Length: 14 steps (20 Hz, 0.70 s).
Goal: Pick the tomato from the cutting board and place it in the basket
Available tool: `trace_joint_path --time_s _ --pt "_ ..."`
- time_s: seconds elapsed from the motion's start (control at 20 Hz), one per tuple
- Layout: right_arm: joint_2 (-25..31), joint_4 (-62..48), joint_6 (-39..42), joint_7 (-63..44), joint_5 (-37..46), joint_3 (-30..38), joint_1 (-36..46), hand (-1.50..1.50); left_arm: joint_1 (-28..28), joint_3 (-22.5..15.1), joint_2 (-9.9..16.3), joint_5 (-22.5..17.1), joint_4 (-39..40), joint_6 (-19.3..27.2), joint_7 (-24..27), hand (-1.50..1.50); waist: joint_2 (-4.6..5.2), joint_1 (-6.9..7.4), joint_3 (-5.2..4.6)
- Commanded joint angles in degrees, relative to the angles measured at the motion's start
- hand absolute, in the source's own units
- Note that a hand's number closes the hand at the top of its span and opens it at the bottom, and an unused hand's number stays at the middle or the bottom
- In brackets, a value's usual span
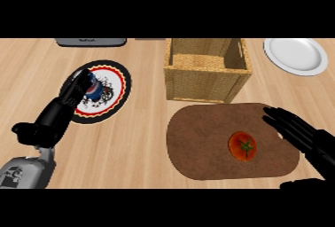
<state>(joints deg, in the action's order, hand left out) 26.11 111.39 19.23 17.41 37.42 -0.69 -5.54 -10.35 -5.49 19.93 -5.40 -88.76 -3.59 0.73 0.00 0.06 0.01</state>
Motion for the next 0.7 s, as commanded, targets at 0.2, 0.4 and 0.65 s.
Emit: trace_joint_path --time_s 0.2,0.4,0.65 --pt "-3.94 4.44 1.47 1.89 1.79 -1.13 -2.35 -1.5 -0.1 4.14 -0.43 -0.57 -0.72 -4.79 -2.22 0.0 -0.08 -0.32 -0.02" --pt "-5.79 -1.03 -0.04 6.83 3.05 -0.98 -1.79 -1.5 1.65 4.0 -2.39 2.41 -0.87 -5.2 -1.07 0.0 -0.04 -0.19 -0.01" --pt "-5.7 -0.69 0.11 9.22 5.36 0.71 -4.3 -1.5 0.39 4.34 -4.88 4.6 -4.13 -3.86 -4.34 0.0 -0.06 -0.24 0.0"
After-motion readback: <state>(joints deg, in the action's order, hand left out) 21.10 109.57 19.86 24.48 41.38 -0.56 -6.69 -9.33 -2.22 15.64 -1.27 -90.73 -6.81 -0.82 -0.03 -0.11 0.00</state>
